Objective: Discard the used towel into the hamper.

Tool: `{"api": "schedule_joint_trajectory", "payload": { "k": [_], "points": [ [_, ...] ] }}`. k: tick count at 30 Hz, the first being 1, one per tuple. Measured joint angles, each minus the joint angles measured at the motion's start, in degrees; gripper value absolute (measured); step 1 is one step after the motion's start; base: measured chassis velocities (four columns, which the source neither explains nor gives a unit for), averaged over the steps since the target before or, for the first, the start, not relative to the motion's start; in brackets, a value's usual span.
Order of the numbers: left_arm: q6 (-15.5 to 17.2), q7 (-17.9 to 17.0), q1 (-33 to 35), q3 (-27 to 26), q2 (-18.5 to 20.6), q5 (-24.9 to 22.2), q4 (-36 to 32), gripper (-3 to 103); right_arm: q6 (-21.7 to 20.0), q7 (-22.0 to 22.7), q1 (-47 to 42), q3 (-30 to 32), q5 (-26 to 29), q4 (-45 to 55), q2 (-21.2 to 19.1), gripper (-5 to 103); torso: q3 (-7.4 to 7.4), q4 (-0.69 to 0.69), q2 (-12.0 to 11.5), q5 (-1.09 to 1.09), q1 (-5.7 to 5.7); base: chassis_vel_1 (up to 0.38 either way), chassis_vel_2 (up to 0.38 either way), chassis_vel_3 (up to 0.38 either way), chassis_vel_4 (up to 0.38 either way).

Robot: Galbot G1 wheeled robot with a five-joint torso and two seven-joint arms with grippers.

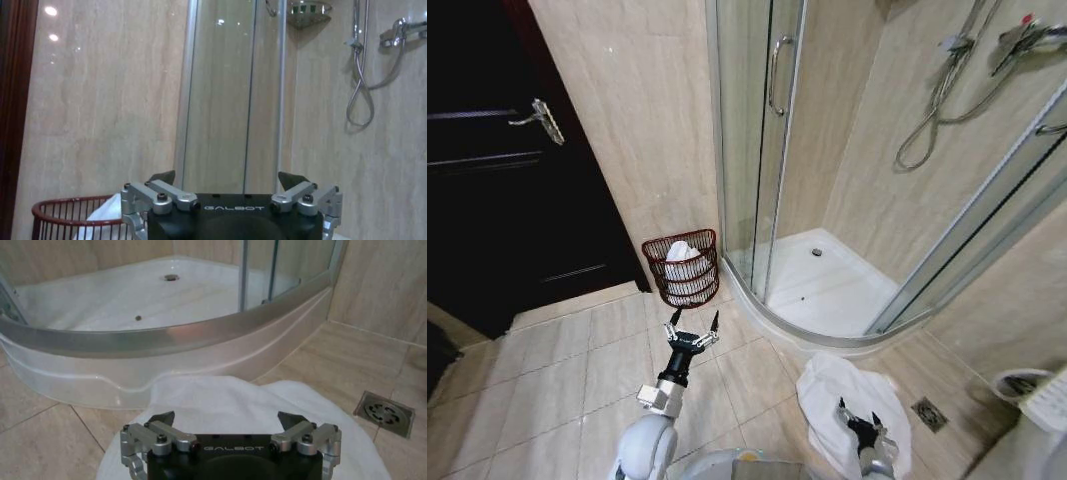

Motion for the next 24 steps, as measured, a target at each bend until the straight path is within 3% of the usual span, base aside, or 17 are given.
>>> {"api": "schedule_joint_trajectory", "payload": {
  "k": [24],
  "points": [
    [-0.3,0.4,-0.4,0.3,-0.1,1.9,1.3,100,2.8,0.9,-2.0,-0.2,-2.6,2.6,0.4,100,-3.67,0.01,-5.8,0.0,-2.15,-0.002,0.0,-0.001,-0.001]
  ]
}}
